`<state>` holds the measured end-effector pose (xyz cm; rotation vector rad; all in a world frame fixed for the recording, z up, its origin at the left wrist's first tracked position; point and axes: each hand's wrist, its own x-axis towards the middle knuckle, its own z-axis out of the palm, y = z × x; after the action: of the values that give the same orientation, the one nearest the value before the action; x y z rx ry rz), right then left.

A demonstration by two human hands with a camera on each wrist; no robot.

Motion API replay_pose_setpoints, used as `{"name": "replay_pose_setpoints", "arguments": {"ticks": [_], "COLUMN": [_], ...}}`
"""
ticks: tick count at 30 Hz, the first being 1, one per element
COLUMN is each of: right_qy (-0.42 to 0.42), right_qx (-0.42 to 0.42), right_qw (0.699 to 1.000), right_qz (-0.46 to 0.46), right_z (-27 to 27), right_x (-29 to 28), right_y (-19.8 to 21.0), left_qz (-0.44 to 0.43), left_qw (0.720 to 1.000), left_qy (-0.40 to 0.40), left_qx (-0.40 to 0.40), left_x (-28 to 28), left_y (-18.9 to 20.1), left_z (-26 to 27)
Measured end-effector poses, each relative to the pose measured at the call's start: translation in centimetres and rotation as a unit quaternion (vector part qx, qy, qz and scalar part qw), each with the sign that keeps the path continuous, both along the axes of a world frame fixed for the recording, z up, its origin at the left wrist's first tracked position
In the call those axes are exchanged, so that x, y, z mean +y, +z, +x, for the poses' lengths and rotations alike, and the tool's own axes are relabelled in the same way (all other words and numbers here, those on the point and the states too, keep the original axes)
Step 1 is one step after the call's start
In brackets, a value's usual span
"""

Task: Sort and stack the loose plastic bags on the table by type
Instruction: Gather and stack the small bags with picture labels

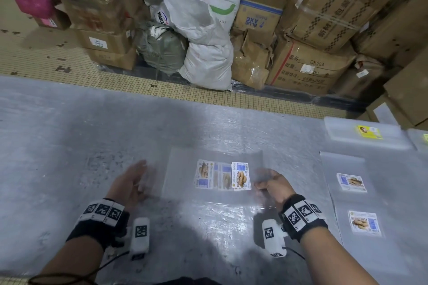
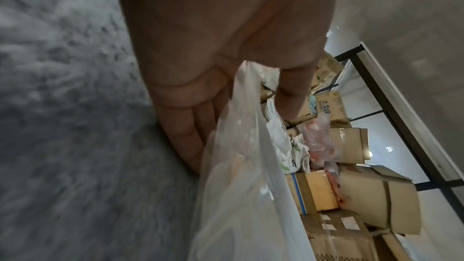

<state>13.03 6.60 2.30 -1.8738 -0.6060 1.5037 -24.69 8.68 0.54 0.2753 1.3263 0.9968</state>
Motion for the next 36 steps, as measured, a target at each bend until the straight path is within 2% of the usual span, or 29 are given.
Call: {"name": "replay_pose_setpoints", "arguments": {"ticks": [2, 4, 8, 10, 13, 16, 21, 24, 29, 33, 36], "right_qy": [-0.014, -0.019, -0.014, -0.016, -0.012, -0.026, -0.07, -0.069, -0.101, -0.114, -0.107], "right_qx": [-0.011, -0.018, 0.001, -0.013, -0.059, -0.058, -0.038, -0.027, -0.028, -0.015, -0.044], "right_qw": [1.0, 1.0, 1.0, 1.0, 0.998, 0.996, 0.991, 0.992, 0.99, 0.989, 0.99], "right_qz": [0.005, 0.008, 0.014, 0.02, 0.033, 0.057, 0.11, 0.103, 0.095, 0.093, 0.087], "right_z": [-0.1, -0.2, -0.1, -0.2, -0.3, -0.7, -0.6, -0.3, -0.2, -0.2, -0.2], "right_x": [0.2, 0.0, -0.5, -0.6, -0.6, -0.9, -1.7, -2.0, -2.2, -2.5, -2.4], "right_y": [0.1, 0.4, 0.7, 0.8, 1.0, 1.3, 1.2, 0.6, -0.6, -0.7, -1.6], "left_qz": [-0.011, -0.024, -0.058, -0.065, -0.032, -0.01, -0.005, -0.015, -0.022, 0.005, -0.002], "left_qw": [0.999, 0.999, 0.998, 0.997, 0.991, 0.983, 0.984, 0.984, 0.987, 0.98, 0.981], "left_qy": [-0.029, -0.029, -0.016, -0.037, -0.099, -0.124, -0.102, -0.079, -0.092, -0.088, -0.073], "left_qx": [0.009, 0.024, 0.0, 0.014, 0.081, 0.137, 0.143, 0.156, 0.129, 0.178, 0.18], "left_x": [0.2, 0.6, 1.7, 2.1, 2.3, 2.1, 1.7, 1.5, 1.5, 1.2, 1.0], "left_y": [0.5, 1.2, 1.4, 1.6, 1.7, 2.1, 2.1, 1.8, 2.0, 0.9, 0.8], "left_z": [-0.2, -0.3, -1.7, -2.3, -2.2, -1.7, -1.6, -1.4, -0.3, -0.4, -0.5]}}
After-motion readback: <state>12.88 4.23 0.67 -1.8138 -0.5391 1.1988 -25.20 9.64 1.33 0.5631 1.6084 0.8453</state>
